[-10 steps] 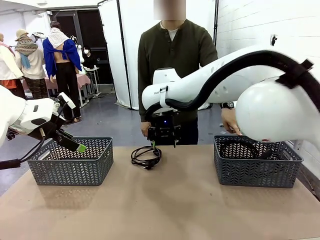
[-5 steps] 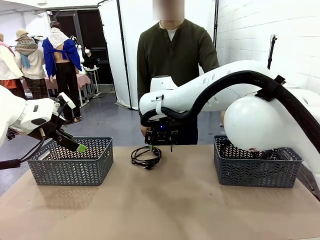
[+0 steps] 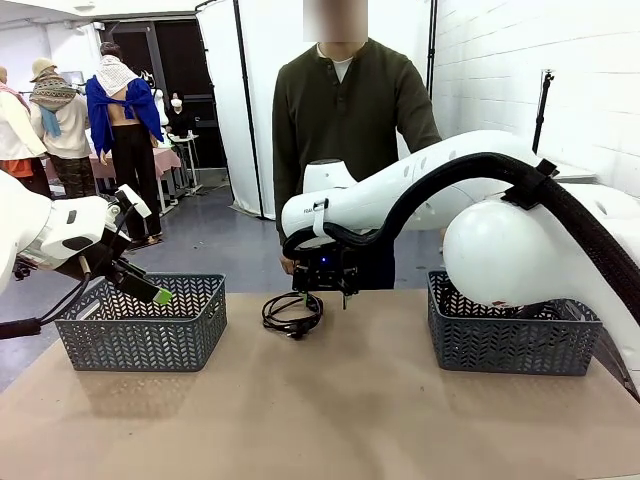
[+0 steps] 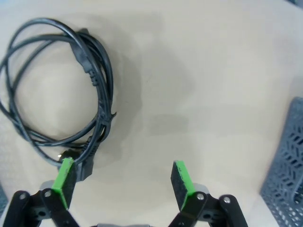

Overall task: Organize the cables according to human instructions.
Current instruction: Pick up a bundle of cables and place it in the basket indicated by the human.

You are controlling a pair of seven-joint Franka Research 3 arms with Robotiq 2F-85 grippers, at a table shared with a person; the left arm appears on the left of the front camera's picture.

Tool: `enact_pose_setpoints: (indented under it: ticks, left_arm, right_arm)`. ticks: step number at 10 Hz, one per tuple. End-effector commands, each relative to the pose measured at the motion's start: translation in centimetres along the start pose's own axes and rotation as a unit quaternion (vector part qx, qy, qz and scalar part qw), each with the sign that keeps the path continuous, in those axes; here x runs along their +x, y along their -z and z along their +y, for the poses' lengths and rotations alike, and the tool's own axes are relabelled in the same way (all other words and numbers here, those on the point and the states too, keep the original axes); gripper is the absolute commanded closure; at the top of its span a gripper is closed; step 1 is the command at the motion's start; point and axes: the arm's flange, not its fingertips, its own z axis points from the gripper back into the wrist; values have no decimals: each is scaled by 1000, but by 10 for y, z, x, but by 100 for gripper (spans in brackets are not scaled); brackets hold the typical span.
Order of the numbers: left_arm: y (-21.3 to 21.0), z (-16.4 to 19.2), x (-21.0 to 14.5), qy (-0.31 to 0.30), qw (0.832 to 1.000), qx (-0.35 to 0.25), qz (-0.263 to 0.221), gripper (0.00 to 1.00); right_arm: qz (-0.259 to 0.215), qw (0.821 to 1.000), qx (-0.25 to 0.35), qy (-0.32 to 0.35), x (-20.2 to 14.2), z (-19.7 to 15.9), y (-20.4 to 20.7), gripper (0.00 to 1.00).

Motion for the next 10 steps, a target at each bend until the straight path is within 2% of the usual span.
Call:
enact_pose_setpoints:
  ticks: [1,10]
  left_arm:
    - [1,1,-1,-9,1000,0,-2,0]
    - [1,1,-1,-9,1000,0,-2,0]
  right_arm:
    - [-13,1000,-10,26,11,7,6,0]
    - [-17,998,-33,57,29,10,41,0]
